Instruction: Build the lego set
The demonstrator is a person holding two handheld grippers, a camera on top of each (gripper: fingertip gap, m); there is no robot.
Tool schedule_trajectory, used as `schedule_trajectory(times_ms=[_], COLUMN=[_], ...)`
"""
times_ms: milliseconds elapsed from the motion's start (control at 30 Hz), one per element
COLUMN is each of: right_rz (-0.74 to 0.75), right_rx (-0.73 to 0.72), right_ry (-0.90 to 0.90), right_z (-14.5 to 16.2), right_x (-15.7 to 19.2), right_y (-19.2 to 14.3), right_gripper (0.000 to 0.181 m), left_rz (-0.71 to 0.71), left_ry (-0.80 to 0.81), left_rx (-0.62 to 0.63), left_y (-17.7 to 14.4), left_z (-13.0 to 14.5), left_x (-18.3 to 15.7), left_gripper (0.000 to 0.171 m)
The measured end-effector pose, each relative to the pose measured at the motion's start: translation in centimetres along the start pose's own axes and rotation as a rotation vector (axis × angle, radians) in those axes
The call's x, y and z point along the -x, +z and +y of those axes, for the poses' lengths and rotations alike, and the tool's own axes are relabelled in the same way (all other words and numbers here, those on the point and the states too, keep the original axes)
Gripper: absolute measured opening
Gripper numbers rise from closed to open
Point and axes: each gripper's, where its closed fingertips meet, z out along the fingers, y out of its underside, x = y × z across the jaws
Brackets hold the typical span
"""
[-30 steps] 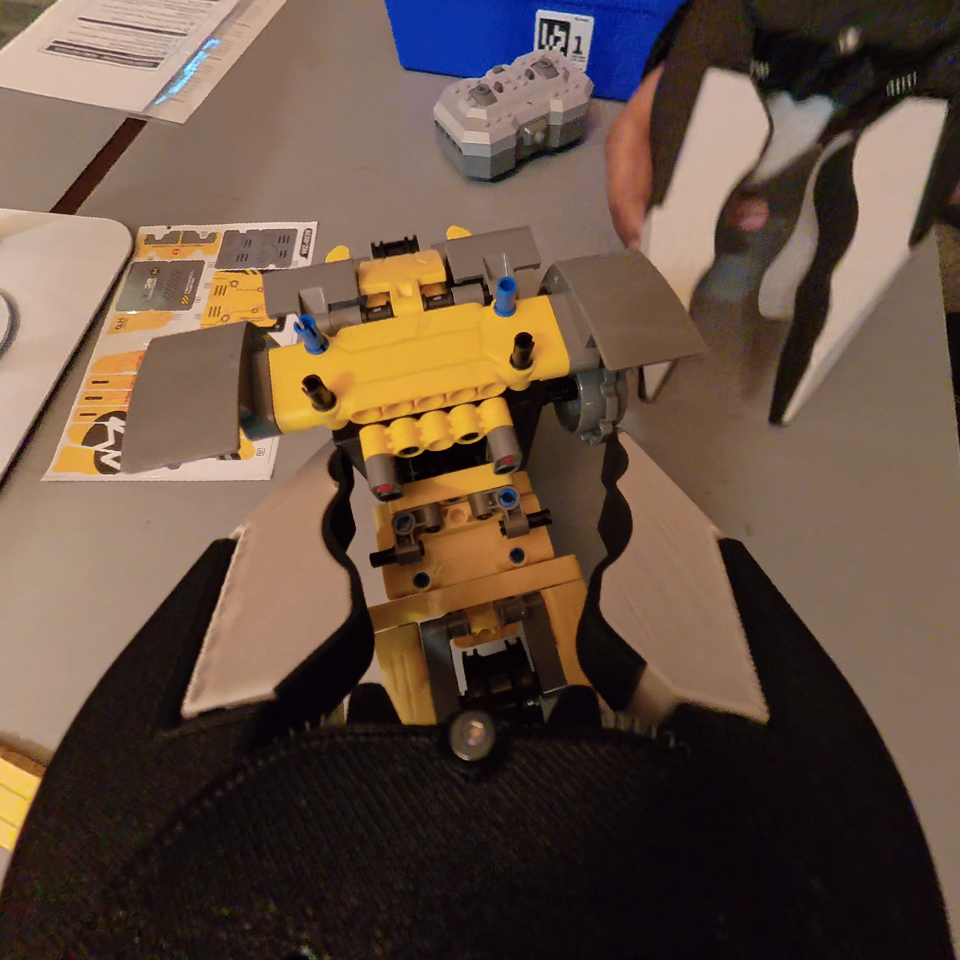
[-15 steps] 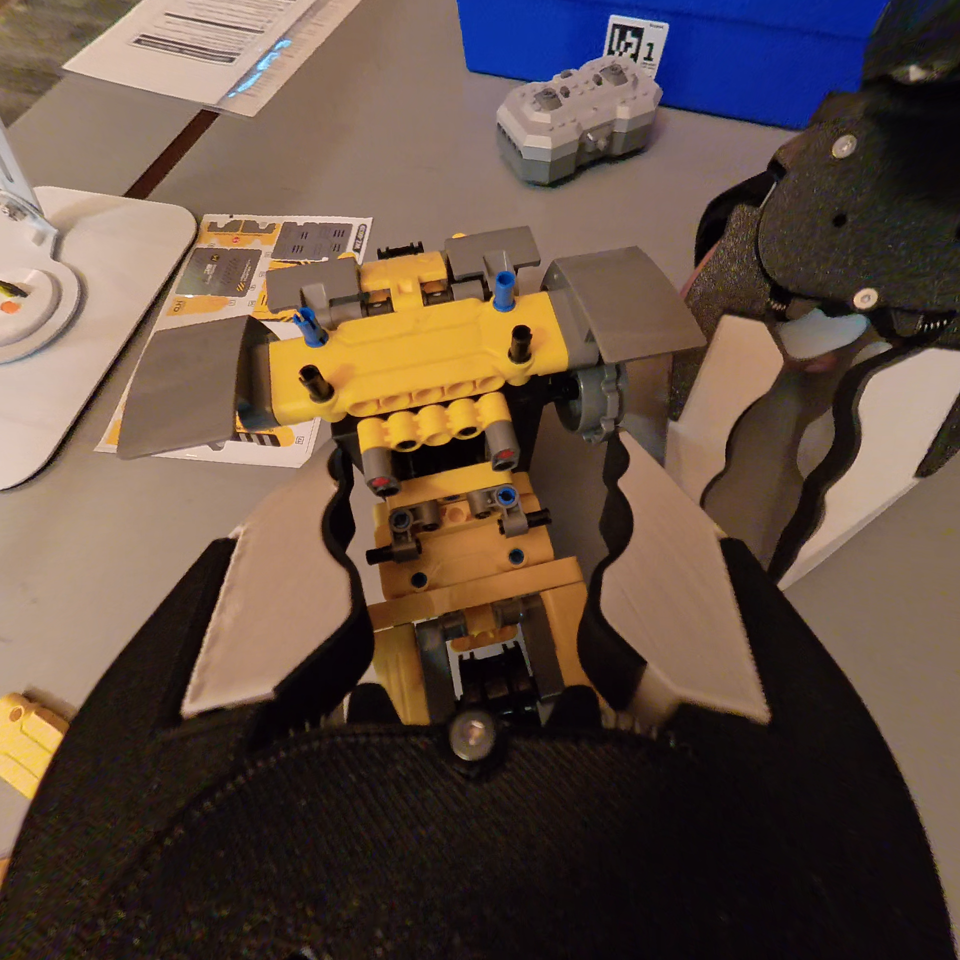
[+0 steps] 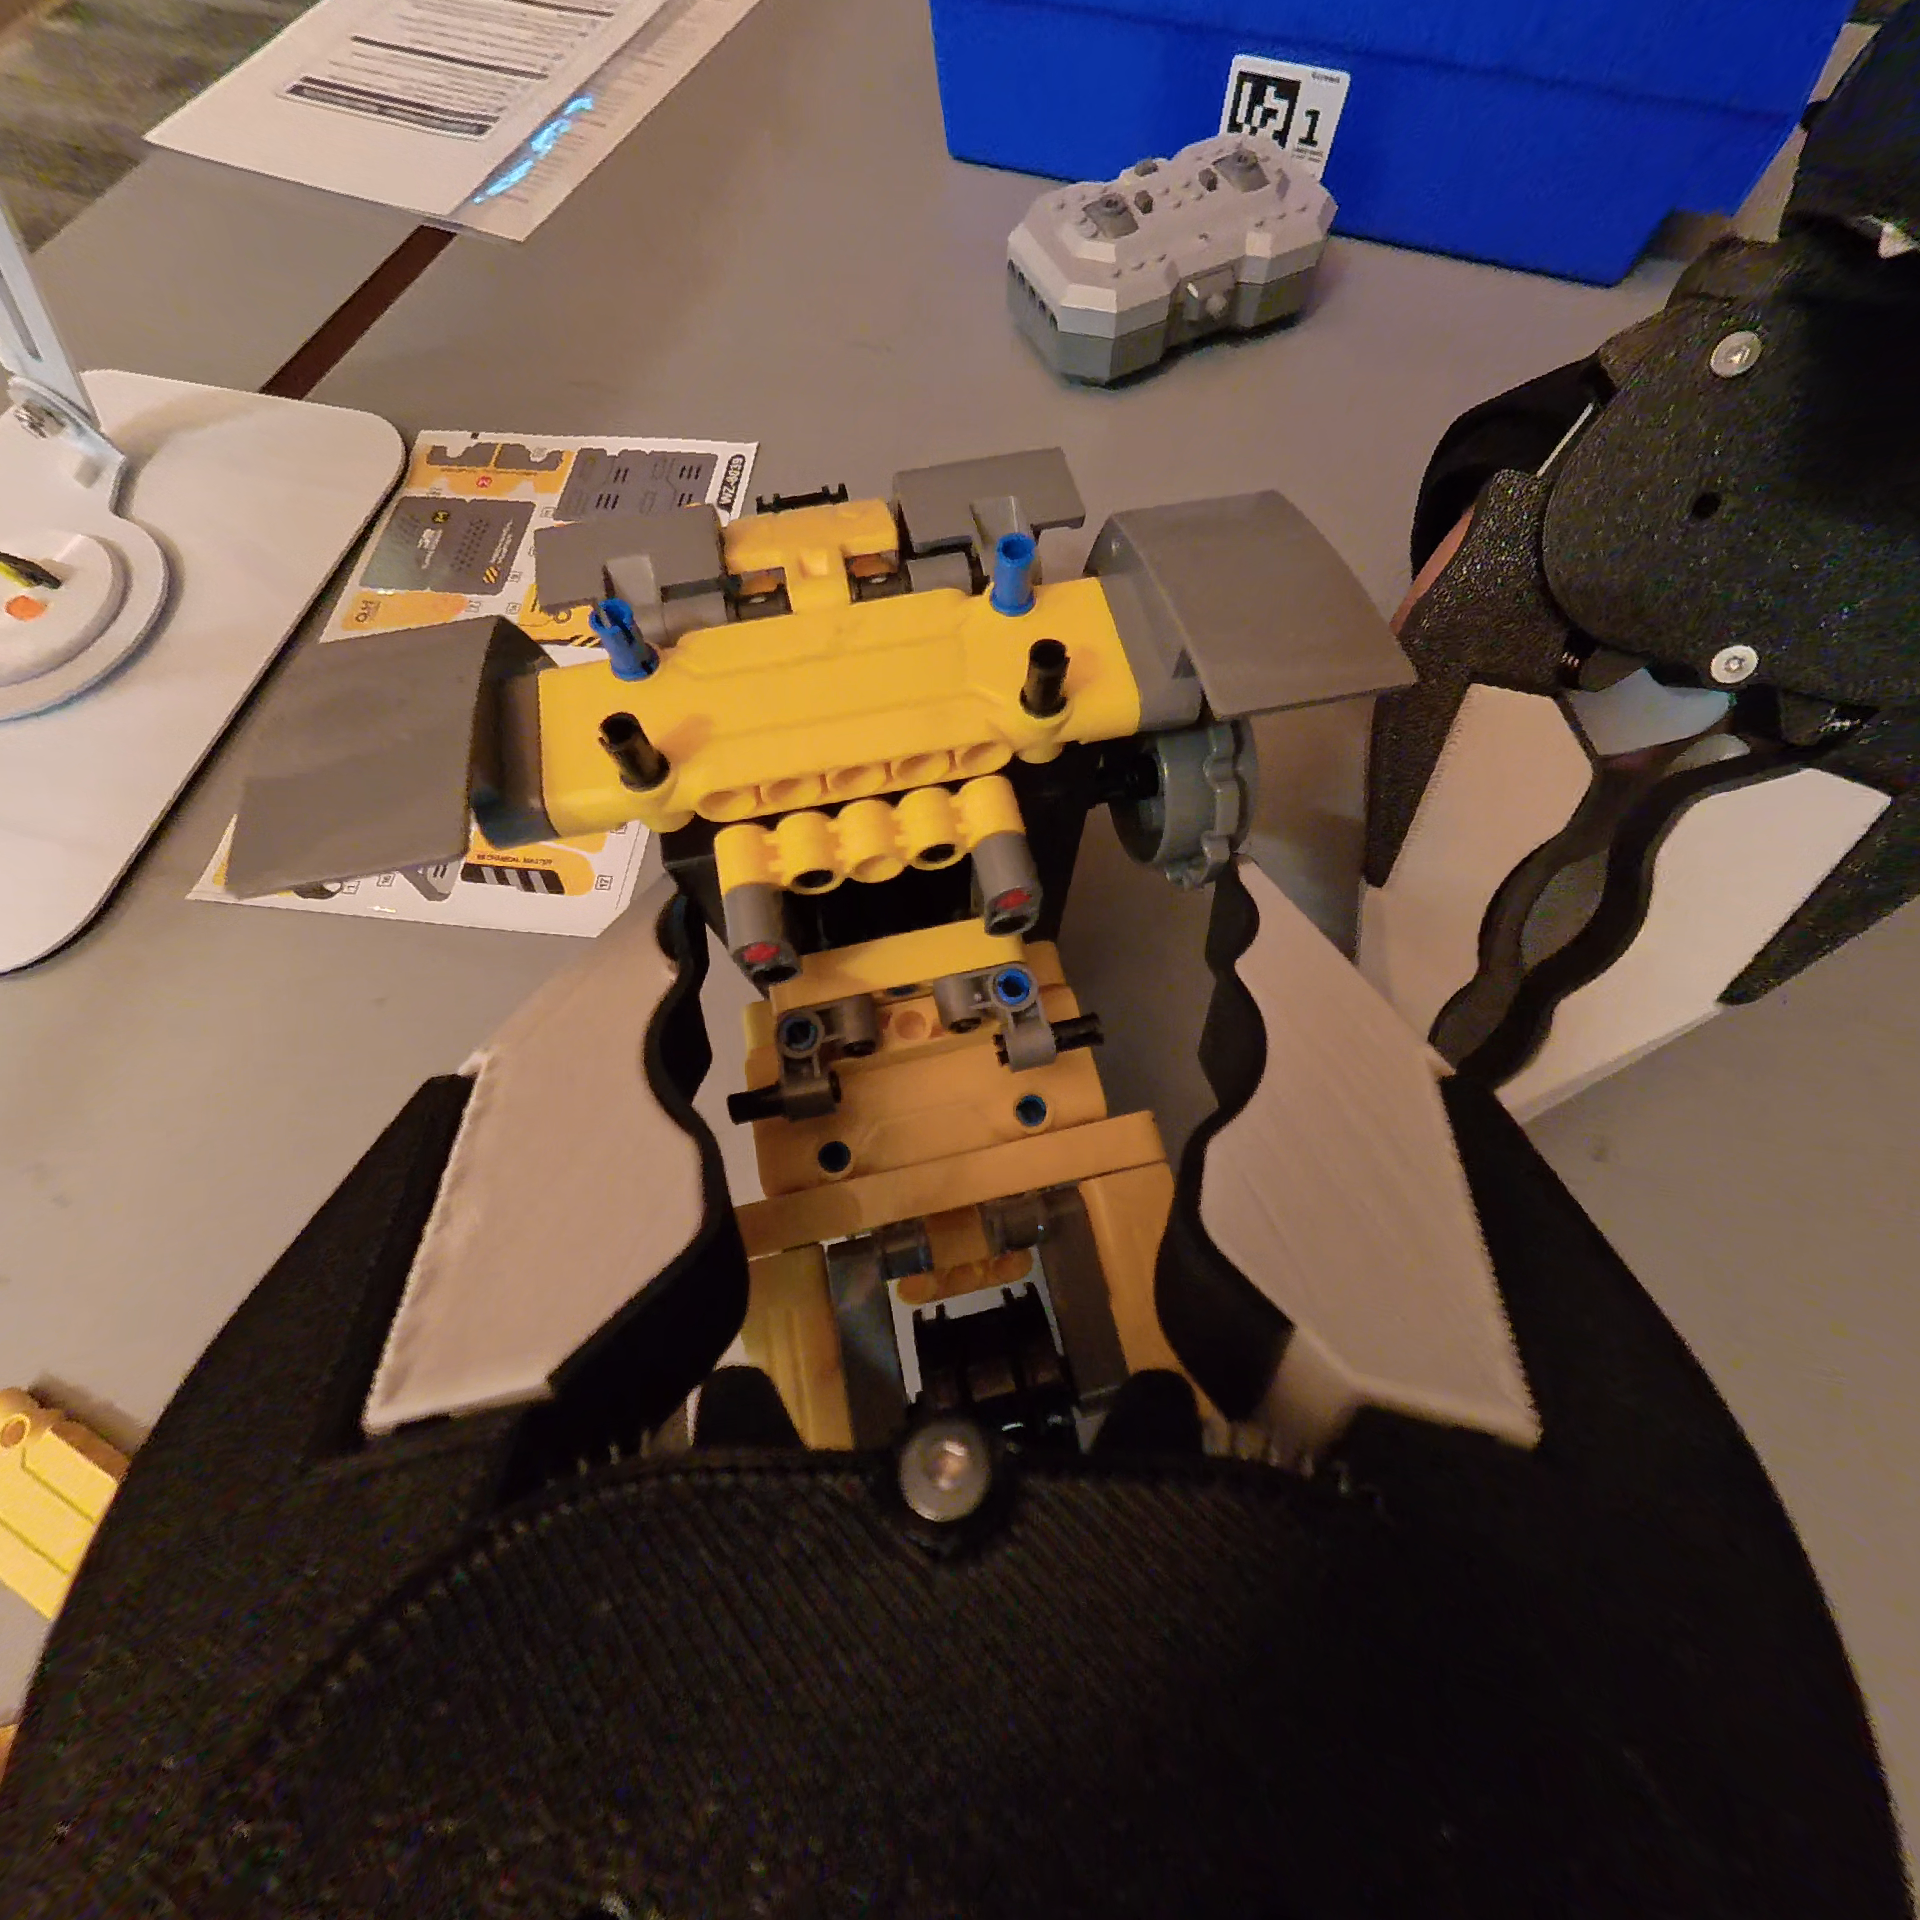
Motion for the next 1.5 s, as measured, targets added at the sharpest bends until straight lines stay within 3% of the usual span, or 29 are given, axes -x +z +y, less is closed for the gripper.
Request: schedule_trajectory(times_ms=[533, 700, 900, 1033, 1200, 1400, 1500], right_rz=[0.047, 0.079, -0.022, -0.140, -0.156, -0.126, 0.047], right_rx=[-0.062, -0.082, -0.275, -0.459, -0.572, -0.562, -0.443], right_ry=[0.041, 0.183, 0.242, 0.136, 0.055, 0.068, 0.135], right_z=[-0.3, -0.2, -2.1, -4.4, -5.7, -5.6, -4.1], right_x=[-1.8, -3.6, -4.1, -2.4, -1.6, -2.1, -5.0], right_y=[-1.4, -3.0, -6.9, -9.8, -11.5, -11.4, -10.5], right_gripper=[0.006, 0.006, 0.006, 0.006, 0.005, 0.006, 0.005], left_rz=[-0.014, -0.016, -0.037, -0.060, -0.083, -0.097, -0.104], left_ry=[0.038, 0.017, -0.021, -0.037, -0.057, -0.089, -0.110], left_rx=[0.006, 0.013, 0.028, 0.039, 0.041, 0.036, 0.032], left_y=[-0.4, -0.4, -0.3, -0.1, 0.0, 0.2, 0.2], left_z=[0.1, 0.1, 0.0, -0.1, -0.3, -0.2, -0.2], left_x=[0.2, 0.2, 0.3, 0.3, 0.3, 0.7, 0.8], left_gripper=[0.092, 0.091, 0.089, 0.089, 0.089, 0.088, 0.088])
